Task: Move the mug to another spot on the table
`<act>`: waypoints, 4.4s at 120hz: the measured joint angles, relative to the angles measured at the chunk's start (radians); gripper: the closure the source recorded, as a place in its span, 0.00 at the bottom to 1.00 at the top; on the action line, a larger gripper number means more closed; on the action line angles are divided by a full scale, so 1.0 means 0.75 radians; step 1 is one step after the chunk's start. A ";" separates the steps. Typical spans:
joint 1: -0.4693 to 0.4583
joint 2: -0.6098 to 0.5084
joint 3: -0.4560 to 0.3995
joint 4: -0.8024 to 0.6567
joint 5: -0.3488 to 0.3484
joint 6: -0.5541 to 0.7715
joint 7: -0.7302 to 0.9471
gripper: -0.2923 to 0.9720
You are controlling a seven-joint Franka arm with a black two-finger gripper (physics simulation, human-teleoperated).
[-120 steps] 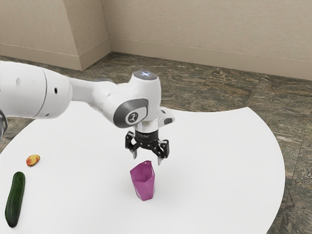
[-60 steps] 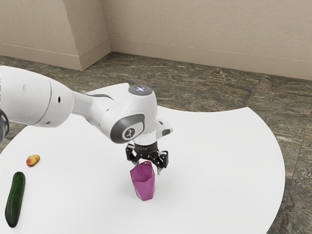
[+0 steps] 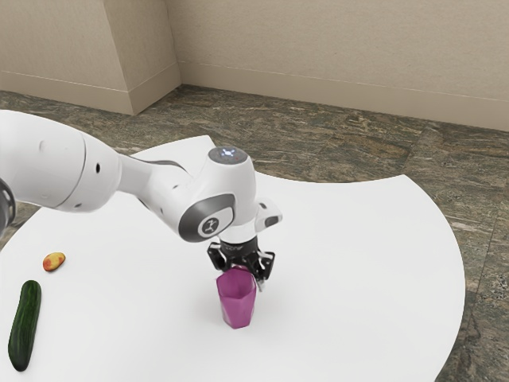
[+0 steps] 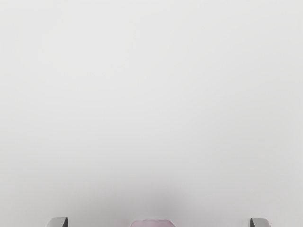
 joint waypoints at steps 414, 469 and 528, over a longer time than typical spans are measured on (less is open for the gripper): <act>0.669 0.810 -0.001 1.379 -0.562 -0.967 -0.423 0.74; 0.668 0.642 0.025 1.247 -0.592 -0.955 -0.327 0.30; 0.393 -0.314 -0.057 0.809 -0.129 -1.019 0.056 0.25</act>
